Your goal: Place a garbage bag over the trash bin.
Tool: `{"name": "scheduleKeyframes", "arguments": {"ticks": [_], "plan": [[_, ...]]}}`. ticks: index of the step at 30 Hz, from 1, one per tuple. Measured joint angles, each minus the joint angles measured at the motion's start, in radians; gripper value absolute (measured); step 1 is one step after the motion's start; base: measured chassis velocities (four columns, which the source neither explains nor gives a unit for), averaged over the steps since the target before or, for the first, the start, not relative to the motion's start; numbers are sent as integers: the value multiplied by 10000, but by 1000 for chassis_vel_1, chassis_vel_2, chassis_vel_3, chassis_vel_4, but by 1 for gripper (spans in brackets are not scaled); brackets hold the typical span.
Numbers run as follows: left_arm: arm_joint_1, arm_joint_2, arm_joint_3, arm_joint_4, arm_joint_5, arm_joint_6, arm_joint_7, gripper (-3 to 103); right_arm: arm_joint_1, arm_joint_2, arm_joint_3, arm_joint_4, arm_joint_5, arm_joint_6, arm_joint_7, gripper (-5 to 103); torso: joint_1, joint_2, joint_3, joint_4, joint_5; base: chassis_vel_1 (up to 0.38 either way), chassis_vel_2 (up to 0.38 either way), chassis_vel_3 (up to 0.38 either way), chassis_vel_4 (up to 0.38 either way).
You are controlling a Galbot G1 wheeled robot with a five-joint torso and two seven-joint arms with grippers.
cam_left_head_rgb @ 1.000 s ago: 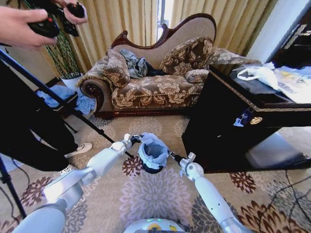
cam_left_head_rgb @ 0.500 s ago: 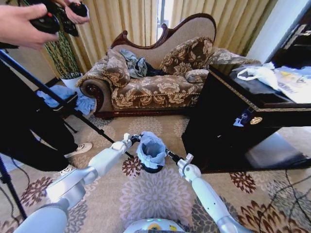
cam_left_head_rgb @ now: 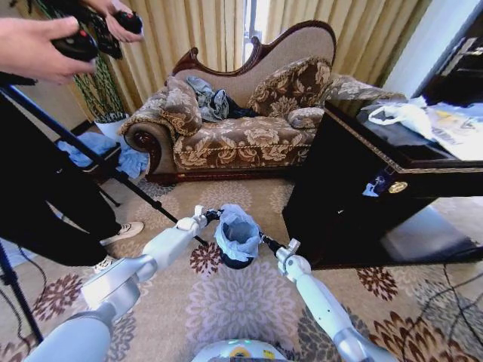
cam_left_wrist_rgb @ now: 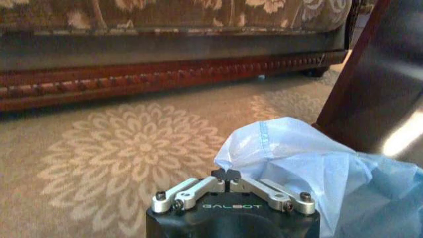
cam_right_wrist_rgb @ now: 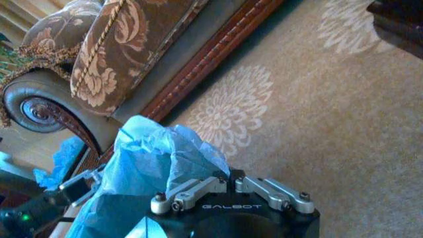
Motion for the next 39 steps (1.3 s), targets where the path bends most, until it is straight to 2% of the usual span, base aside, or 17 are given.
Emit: {"name": "scheduleKeyframes", "arguments": {"ticks": [15, 29, 31, 34, 35, 36, 37, 38, 39], "plan": [[452, 218, -16, -231, 63, 93, 146, 0, -456, -131, 163, 28, -148, 5, -63, 0, 0, 1, -1, -2, -1, 0, 0, 0, 0], [1044, 450, -162, -452, 269, -152, 133, 0, -1386, -269, 283, 906, -437, -81, -164, -1, 0, 1, -1, 0, -1, 0, 0, 0, 0], [1099, 470, -163, -484, 284, -172, 108, -2, -1481, -324, 328, 1036, -472, -94, -164, 3, 0, 1, -1, -2, -2, 0, 0, 0, 0], [1273, 557, -196, -601, 296, -188, -2, 14, -1768, -527, 569, 1373, -483, -102, -155, 19, -1, 1, -1, 0, 0, 0, 0, 0, 0], [1273, 557, -196, -601, 296, -188, -2, 14, -1768, -527, 569, 1373, -483, -102, -155, 19, -1, 1, -1, 0, 0, 0, 0, 0, 0], [1333, 588, -222, -615, 306, -191, -16, 19, -1890, -614, 702, 1489, -463, -101, -148, 25, -1, 1, -1, -2, -1, 0, 0, 0, 0], [1373, 605, -237, -618, 315, -200, -20, 24, -1962, -687, 771, 1569, -424, -101, -145, 25, -1, 1, -1, -1, 0, 0, 0, 0, 0], [1400, 619, -250, -618, 322, -217, -25, 24, -2017, -769, 837, 1629, -387, -99, -143, 30, -1, 1, -1, -1, 0, 0, 0, 0, 0], [1421, 631, -268, -620, 327, -228, -28, 30, -2050, -825, 875, 1664, -369, -95, -143, 36, -1, 1, -1, -1, -1, 0, 0, 0, 0]]}}
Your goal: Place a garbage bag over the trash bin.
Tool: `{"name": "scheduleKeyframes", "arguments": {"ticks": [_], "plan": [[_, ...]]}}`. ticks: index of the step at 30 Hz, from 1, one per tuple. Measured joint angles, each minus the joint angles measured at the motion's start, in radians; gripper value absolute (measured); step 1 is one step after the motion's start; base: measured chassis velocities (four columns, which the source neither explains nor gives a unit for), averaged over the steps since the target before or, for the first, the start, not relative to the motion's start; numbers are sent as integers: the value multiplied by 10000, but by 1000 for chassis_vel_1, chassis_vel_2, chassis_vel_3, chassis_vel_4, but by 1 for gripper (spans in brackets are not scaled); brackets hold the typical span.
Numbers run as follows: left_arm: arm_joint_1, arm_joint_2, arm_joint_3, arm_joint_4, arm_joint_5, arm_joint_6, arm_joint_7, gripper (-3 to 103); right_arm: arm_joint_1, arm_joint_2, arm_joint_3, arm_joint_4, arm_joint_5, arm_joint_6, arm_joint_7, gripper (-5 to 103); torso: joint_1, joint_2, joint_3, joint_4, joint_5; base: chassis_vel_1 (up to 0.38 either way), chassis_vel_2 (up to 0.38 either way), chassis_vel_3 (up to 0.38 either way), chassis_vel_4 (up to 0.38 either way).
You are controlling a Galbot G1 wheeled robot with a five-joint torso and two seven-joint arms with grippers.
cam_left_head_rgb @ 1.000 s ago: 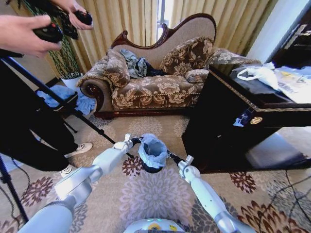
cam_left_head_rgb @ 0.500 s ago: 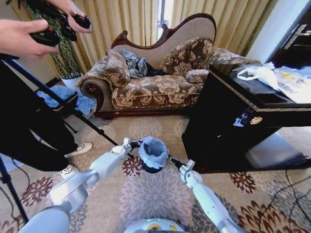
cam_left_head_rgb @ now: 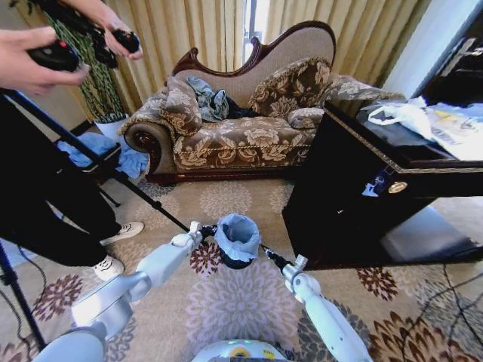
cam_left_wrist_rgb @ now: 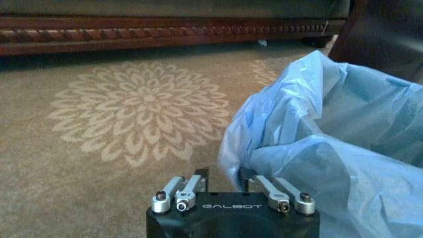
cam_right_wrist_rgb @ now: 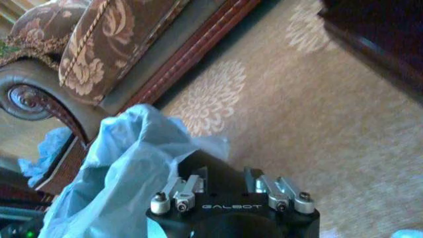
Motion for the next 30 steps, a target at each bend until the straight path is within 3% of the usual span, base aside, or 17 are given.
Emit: {"name": "scheduleKeyframes", "arguments": {"ticks": [4, 8, 10, 15, 21, 26, 30], "plan": [[50, 55, -47, -86, 2, -15, -4, 41, -125, -158, 147, 193, 81, 13, -3, 47, 0, 0, 0, 0, 2, 0, 0, 0, 0], [152, 176, -145, -274, -29, -9, -14, 62, -509, -308, 533, 817, 348, 12, 79, 63, 0, 0, 0, 0, 2, 0, 0, 0, 0], [233, 251, -192, -403, -71, 29, -33, 62, -691, -377, 639, 1058, 437, 12, 128, 68, 0, 0, 0, 1, 1, 0, 0, 0, 0], [744, 911, -388, -1298, -348, 523, -143, 89, -1480, -555, 1066, 1879, 605, 12, 167, 95, 0, 1, 0, -1, 0, 0, 0, 0, 0], [1145, 1564, -517, -2104, -457, 935, -375, 94, -1664, -559, 1279, 1945, 653, 75, 165, 100, -1, 0, 0, 1, 2, 0, 0, 0, 0], [1359, 1973, -604, -2775, -738, 1403, -515, 92, -1698, -591, 1343, 1952, 716, 89, 165, 100, 0, 0, 0, 1, -1, 0, 0, 0, 0], [1752, 2620, -633, -4261, -1114, 2020, -691, 89, -1700, -628, 1347, 2015, 729, 77, 178, 100, 0, 0, 0, -1, -2, 0, 0, 0, 0]]}}
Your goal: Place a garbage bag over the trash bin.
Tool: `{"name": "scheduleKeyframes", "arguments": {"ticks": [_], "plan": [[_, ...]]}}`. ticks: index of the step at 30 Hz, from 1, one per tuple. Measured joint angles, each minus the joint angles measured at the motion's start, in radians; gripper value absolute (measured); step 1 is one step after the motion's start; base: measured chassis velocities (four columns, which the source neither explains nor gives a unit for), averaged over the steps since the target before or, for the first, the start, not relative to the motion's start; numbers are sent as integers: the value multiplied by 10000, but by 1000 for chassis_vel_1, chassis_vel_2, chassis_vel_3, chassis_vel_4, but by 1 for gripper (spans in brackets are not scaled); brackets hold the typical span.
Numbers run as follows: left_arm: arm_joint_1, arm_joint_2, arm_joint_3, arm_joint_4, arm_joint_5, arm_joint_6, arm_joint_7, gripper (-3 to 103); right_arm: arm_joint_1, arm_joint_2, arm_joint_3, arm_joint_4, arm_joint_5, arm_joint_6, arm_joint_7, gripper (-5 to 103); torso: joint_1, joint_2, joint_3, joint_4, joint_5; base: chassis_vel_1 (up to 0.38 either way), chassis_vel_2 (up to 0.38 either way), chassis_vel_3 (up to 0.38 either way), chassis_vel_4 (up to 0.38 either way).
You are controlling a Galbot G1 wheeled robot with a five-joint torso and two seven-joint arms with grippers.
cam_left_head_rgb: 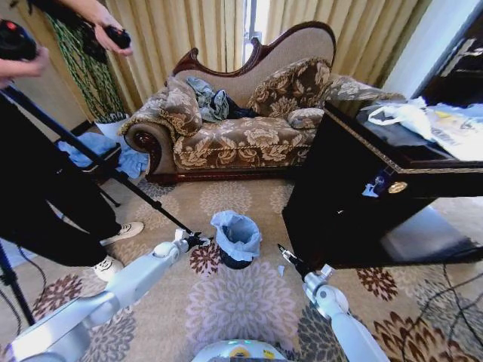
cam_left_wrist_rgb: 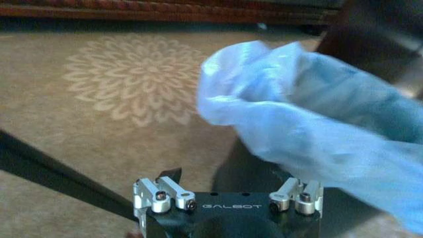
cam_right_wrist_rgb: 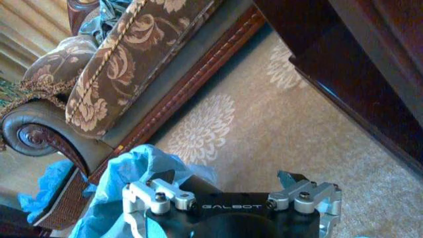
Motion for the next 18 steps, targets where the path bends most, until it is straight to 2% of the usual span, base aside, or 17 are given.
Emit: {"name": "scheduleKeyframes", "arguments": {"ticks": [1, 4, 5, 8, 9, 11, 14, 17, 18], "plan": [[0, 0, 0, 0, 0, 0, 0, 89, 0, 0, 0, 0, 0, 0, 0, 100, 0, 0, 0, 0, 0, 0, 0, 0, 0], [358, 676, -23, -1418, -276, 743, -166, 88, 126, 5, 45, -50, 59, -19, 32, 100, 0, 0, 1, 2, 3, 0, 0, 0, 0], [358, 676, -23, -1418, -276, 743, -166, 88, 126, 5, 45, -50, 59, -19, 32, 100, 0, 0, 1, 2, 3, 0, 0, 0, 0], [916, 1388, -120, -2954, -469, 1746, -479, 82, 257, 30, 101, -113, 179, -48, 99, 100, 0, 0, 1, 1, 2, 0, 0, 0, 0], [916, 1388, -120, -2954, -469, 1746, -479, 82, 257, 30, 101, -113, 179, -48, 99, 100, 0, 0, 1, 1, 2, 0, 0, 0, 0], [1285, 1797, -239, -3724, -610, 2295, -665, 81, 316, 48, 143, -110, 226, -73, 149, 100, 0, 0, 0, 3, 4, 0, 0, 0, 0], [1662, 2032, -514, -4211, -870, 2524, -813, 80, 335, 70, 204, -65, 235, -99, 191, 100, 0, 0, 1, 4, 2, 0, 0, 0, 0], [2427, 2087, -1740, -4923, -1665, 2805, -1089, 78, 280, 76, 315, 12, 235, -128, 248, 100, 0, 0, 0, 1, 3, 0, 0, 0, 0], [2427, 2087, -1740, -4923, -1665, 2805, -1089, 78, 280, 76, 315, 12, 235, -128, 248, 100, 0, 0, 0, 1, 3, 0, 0, 0, 0]]}}
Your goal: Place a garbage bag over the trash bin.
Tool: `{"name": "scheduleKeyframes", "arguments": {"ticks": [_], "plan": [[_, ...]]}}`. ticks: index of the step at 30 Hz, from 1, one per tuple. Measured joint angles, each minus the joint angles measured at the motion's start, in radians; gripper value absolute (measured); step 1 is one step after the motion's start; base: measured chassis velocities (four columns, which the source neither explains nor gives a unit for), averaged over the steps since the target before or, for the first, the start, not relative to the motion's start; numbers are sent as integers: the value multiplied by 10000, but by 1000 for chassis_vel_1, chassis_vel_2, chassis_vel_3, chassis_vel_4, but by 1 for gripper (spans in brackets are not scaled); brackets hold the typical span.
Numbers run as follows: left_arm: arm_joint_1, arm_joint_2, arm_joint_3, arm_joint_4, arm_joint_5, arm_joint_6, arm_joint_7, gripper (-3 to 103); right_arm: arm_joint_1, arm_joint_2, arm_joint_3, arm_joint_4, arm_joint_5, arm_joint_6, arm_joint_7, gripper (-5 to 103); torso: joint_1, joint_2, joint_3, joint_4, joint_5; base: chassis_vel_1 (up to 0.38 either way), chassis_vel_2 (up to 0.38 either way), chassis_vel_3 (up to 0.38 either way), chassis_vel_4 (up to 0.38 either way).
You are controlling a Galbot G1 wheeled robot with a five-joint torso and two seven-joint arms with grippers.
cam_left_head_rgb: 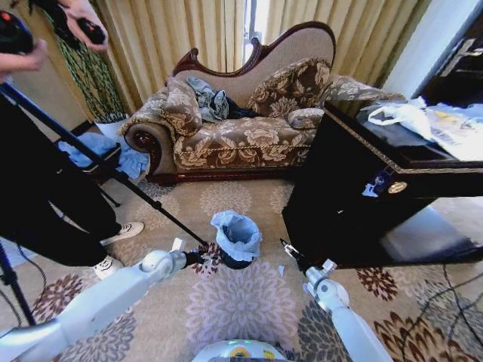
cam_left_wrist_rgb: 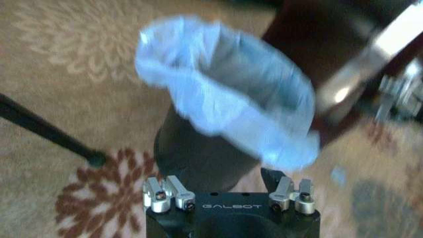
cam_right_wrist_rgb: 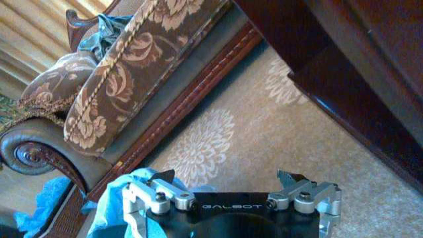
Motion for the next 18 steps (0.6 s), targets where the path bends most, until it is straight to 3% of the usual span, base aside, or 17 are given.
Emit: {"name": "scheduleKeyframes", "arguments": {"ticks": [2, 4, 5, 7, 11, 15, 18], "plan": [[391, -80, -707, -346, -667, 134, -188, 76, -49, -26, 39, 8, -2, -5, 10, 100, 0, 0, 0, 0, 3, 0, 0, 0, 0], [883, -348, -1733, -709, -2125, 472, -694, 75, -101, -60, 90, 27, -8, -6, 39, 100, 1, 0, 0, 0, -1, 0, 0, 0, 0], [883, -348, -1733, -709, -2125, 472, -694, 75, -101, -60, 90, 27, -8, -6, 39, 100, 1, 0, 0, 0, -1, 0, 0, 0, 0], [1082, -629, -2353, -767, -3343, 789, -1338, 74, -116, -84, 83, 41, -27, -9, 72, 100, 1, 0, 0, 1, 1, 0, 0, 0, 0], [1046, -969, -2602, -677, -4132, 976, -2042, 72, -113, -96, 20, 80, -58, -17, 134, 100, 1, 0, 0, 1, 0, 0, 0, 0, 0], [609, -1550, -2659, -211, -5133, 1085, -3114, 60, -103, -146, -31, 141, -84, -26, 223, 100, 1, -1, 0, 0, 0, 0, 0, 0, 0], [378, -1853, -2656, 80, -5373, 1122, -3522, 54, -130, -213, -52, 164, -84, -28, 247, 100, 1, 0, 1, 0, 0, 0, 0, 0, 0]]}}
